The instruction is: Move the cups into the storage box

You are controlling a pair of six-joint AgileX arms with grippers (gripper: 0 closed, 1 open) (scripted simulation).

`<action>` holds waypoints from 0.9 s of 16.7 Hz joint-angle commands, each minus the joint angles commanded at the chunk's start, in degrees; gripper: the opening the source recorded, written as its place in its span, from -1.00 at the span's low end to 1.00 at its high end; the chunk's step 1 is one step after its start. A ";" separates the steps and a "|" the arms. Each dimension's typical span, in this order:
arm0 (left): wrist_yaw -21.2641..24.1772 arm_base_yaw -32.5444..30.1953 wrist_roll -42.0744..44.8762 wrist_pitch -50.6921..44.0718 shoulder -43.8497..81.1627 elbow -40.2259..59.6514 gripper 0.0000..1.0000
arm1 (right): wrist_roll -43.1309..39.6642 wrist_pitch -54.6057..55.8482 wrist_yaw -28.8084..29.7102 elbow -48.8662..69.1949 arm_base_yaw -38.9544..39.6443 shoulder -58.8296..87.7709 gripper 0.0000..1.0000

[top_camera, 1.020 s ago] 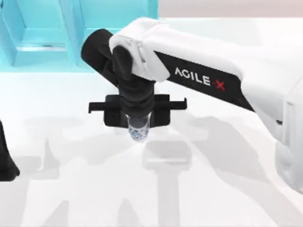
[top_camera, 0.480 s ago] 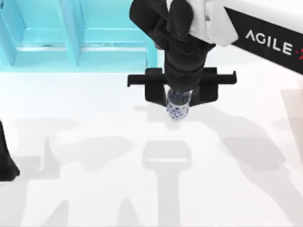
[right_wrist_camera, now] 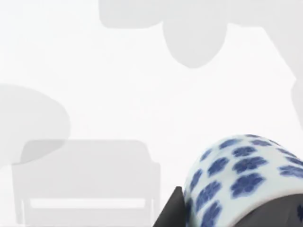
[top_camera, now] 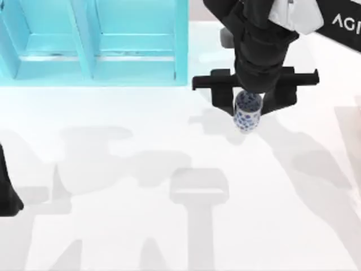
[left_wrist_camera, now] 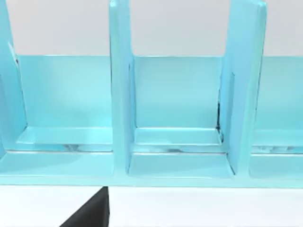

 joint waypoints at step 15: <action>0.00 0.00 0.00 0.00 0.00 0.00 1.00 | -57.52 1.13 -10.47 -21.62 -58.43 -22.96 -1.00</action>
